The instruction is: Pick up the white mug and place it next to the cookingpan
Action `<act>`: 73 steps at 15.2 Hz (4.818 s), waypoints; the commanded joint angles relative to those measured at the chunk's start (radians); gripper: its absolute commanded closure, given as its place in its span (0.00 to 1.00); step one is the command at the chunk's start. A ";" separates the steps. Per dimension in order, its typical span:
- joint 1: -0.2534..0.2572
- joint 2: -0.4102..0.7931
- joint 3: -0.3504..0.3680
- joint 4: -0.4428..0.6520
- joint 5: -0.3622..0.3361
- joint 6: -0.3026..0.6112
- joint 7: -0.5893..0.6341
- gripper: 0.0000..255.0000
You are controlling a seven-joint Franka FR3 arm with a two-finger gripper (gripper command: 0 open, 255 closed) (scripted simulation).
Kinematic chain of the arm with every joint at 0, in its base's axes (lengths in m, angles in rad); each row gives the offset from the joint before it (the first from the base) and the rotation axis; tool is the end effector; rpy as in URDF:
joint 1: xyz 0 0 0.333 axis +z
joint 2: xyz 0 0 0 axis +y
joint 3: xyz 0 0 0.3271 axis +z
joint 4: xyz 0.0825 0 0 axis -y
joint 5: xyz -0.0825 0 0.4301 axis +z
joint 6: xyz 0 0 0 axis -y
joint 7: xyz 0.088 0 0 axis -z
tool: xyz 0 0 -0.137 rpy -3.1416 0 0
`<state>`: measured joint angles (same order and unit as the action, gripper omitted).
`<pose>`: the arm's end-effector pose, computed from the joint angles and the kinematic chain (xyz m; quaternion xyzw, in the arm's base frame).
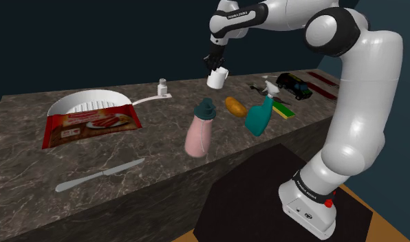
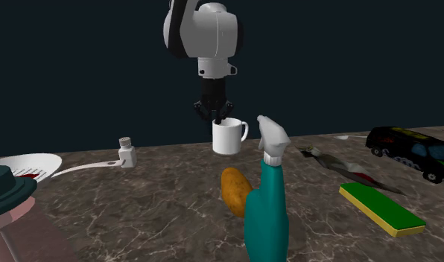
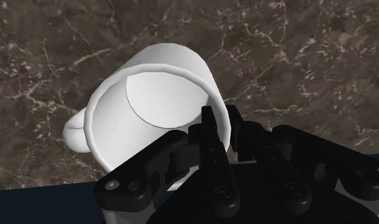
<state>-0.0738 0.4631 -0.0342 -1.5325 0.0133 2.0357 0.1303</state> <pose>0.7354 -0.0756 0.3535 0.9926 -0.1197 0.0202 0.0014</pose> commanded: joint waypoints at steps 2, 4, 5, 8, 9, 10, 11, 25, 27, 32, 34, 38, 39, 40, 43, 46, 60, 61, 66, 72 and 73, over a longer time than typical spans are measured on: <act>0.000 -0.011 0.000 0.026 -0.001 -0.037 0.000 1.00; 0.000 -0.017 0.000 0.044 -0.001 -0.061 0.000 1.00; 0.000 -0.020 -0.001 0.053 -0.001 -0.073 0.000 1.00; 0.000 -0.027 -0.001 0.083 -0.001 -0.110 0.000 1.00; 0.000 -0.029 -0.001 0.093 -0.001 -0.122 0.000 1.00; 0.000 -0.031 -0.001 0.104 -0.001 -0.135 0.000 1.00; 0.000 -0.032 -0.001 0.116 -0.001 -0.148 0.000 1.00; -0.002 -0.023 -0.001 0.319 -0.001 -0.341 0.000 1.00; 0.011 -0.054 0.003 0.282 -0.005 -0.335 0.018 1.00; 0.076 -0.191 0.030 0.081 -0.020 -0.272 0.109 1.00; 0.101 -0.236 0.043 0.018 -0.025 -0.255 0.148 1.00; 0.149 -0.313 0.074 -0.086 -0.032 -0.229 0.228 1.00; 0.161 -0.330 0.083 -0.108 -0.033 -0.224 0.249 1.00; 0.172 -0.346 0.092 -0.128 -0.034 -0.220 0.270 1.00; 0.207 -0.387 0.120 -0.181 -0.037 -0.210 0.334 1.00; 0.241 -0.421 0.150 -0.222 -0.038 -0.203 0.399 1.00; 0.342 -0.464 0.249 -0.340 -0.040 -0.133 0.601 1.00; 0.342 -0.463 0.249 -0.352 -0.040 -0.120 0.602 1.00; 0.343 -0.452 0.249 -0.406 -0.044 -0.054 0.605 1.00; 0.343 -0.431 0.250 -0.464 -0.050 0.023 0.611 1.00; 0.343 -0.427 0.250 -0.473 -0.051 0.036 0.612 1.00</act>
<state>0.2697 0.0336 0.2156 -1.9954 -0.0368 2.0587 0.7416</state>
